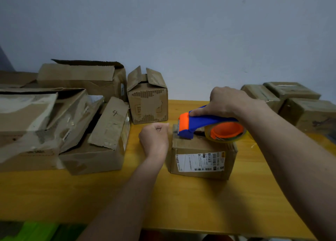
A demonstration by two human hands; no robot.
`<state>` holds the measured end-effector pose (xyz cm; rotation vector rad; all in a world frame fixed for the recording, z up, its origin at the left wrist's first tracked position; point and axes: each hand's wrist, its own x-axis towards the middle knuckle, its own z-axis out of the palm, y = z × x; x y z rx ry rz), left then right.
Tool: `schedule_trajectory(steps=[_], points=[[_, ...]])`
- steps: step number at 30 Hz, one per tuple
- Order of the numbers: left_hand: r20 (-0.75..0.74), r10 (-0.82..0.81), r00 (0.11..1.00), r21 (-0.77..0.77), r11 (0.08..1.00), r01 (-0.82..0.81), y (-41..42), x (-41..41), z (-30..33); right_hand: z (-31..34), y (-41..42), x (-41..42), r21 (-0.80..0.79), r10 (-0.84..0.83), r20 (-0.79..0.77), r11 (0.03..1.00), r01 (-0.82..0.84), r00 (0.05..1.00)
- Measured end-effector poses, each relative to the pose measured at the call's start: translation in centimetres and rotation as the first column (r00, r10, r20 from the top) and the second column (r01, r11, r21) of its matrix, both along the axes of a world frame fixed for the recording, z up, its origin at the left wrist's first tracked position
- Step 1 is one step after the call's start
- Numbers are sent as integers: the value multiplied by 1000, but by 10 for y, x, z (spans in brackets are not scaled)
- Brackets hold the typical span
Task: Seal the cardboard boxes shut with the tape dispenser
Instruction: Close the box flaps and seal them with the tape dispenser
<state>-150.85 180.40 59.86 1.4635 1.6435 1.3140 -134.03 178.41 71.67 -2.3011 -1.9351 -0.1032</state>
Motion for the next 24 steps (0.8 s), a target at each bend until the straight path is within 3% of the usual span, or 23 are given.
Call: schedule_trajectory(steps=[2,7,10,12,15,16,18,20,22,24], points=[[-72,5,997,11,1000,-4,3,2,-5,-3,4,2,-6,-12,-3,1000,12,1000],[-206,-39,978,-124,992,14,7,8,-23,-9,10,12,-80,-29,-146,997,18,989],[-309,-149,939,-346,938,35,8,2,-33,-9,14,16,-106,-21,-209,994,-1,978],[-295,-224,929,-462,884,66,6,-4,-43,-12,16,14,-113,-8,-202,994,-15,979],[-44,-306,951,-248,926,286,-4,-6,-43,-13,18,9,-109,1,-187,994,-21,982],[43,-396,917,-142,906,398,-8,-7,-38,-13,18,8,-108,4,-188,994,-24,982],[85,-638,765,-81,761,644,-13,-7,-27,-11,17,10,-108,12,-203,994,-34,979],[-52,-780,624,-190,621,760,-11,-8,-23,-9,14,15,-106,18,-225,993,-43,974],[-358,-762,540,-303,641,705,-4,-9,-19,-6,10,22,-100,12,-258,994,-39,966],[-546,-698,462,-323,685,653,2,-7,-17,-3,5,29,-87,-15,-307,996,-13,952]])
